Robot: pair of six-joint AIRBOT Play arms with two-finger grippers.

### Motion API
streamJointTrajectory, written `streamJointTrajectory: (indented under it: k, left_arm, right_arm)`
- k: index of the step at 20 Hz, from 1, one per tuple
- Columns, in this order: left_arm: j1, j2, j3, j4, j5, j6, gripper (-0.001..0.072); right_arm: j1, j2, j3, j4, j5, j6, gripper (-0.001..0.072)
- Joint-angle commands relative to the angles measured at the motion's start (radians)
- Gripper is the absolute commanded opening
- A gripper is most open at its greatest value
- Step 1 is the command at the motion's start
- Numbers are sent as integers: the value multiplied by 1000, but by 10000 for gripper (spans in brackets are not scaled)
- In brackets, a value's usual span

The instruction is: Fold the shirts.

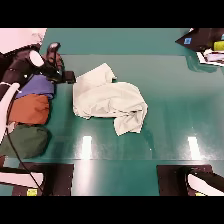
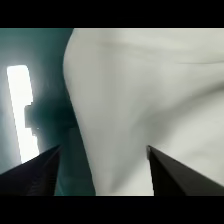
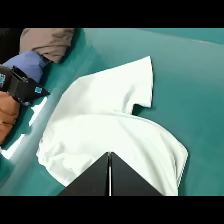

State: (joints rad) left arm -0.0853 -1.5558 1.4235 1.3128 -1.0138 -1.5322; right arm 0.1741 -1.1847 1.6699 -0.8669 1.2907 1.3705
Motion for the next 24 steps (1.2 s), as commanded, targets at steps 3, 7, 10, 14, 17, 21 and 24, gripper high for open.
streamJointTrajectory:
  k: [3, 7, 10, 14, 17, 21, 24]
  left_arm:
    - [34, -129, -41, -117, 147, 47, 614]
    - [34, -143, -41, -137, 191, 49, 614]
    - [34, -150, -42, -178, 196, 97, 338]
    - [34, -147, 18, -184, 147, 100, 26]
    - [34, -147, 140, -183, 47, 101, 26]
    - [34, -147, 225, -185, 25, 100, 26]
    - [34, -147, 225, -192, 26, 100, 26]
  right_arm:
    - [0, 0, -120, 1, -39, 0, 19]
    - [0, 0, -172, -1, -58, 0, 19]
    - [0, 0, -232, -19, -59, 1, 19]
    - [0, 0, -350, -150, -26, 25, 19]
    - [-3, 0, -506, -237, -26, 105, 20]
    - [-5, -32, -754, -199, -12, 140, 449]
    - [73, -99, -874, -64, -90, 93, 429]
